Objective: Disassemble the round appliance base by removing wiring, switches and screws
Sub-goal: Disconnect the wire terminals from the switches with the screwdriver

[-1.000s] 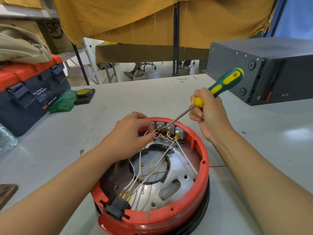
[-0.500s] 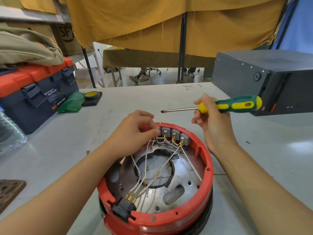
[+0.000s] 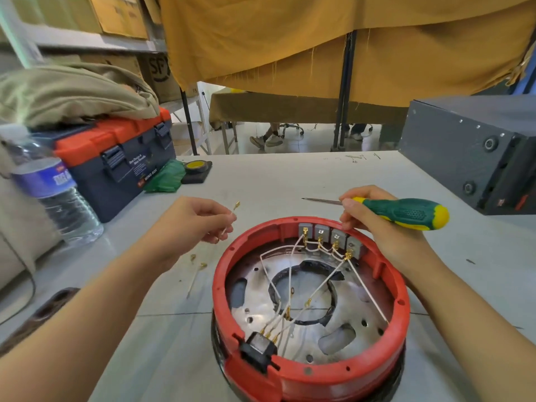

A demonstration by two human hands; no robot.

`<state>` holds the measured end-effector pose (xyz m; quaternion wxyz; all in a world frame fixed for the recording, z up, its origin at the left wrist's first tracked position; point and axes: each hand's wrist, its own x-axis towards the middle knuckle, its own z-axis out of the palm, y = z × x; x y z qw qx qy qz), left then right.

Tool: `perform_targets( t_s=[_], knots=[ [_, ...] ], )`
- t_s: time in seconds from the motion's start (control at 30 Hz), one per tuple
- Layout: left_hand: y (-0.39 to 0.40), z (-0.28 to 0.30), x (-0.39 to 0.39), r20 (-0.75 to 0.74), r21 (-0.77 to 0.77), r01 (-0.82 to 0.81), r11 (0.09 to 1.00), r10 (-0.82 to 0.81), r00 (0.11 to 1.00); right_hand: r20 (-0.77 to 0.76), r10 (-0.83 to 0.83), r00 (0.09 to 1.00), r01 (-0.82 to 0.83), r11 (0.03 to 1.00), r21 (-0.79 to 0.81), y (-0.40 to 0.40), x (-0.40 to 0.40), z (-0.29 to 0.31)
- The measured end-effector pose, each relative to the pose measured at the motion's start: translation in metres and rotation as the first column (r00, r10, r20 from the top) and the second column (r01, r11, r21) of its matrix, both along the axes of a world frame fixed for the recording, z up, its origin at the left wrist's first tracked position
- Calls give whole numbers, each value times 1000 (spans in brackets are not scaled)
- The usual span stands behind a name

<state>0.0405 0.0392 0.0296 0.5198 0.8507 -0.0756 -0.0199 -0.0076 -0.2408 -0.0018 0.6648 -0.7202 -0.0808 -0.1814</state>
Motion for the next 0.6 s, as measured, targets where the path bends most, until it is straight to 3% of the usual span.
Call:
perform_targets(
  t_s=[0.17,0.37,0.6],
  knots=[
    [38,-23,2,-105,238,-113,965,142,984,7,-19,1000,19,999,-32,-2,2,-2],
    [54,-38,2,-29,399,-177,900,205,978,17,-17,1000,18,1000,-25,-2,3,-4],
    [55,-42,2,-68,392,-161,906,203,977,29,-11,1000,11,1000,-17,-2,4,-5]
  ],
)
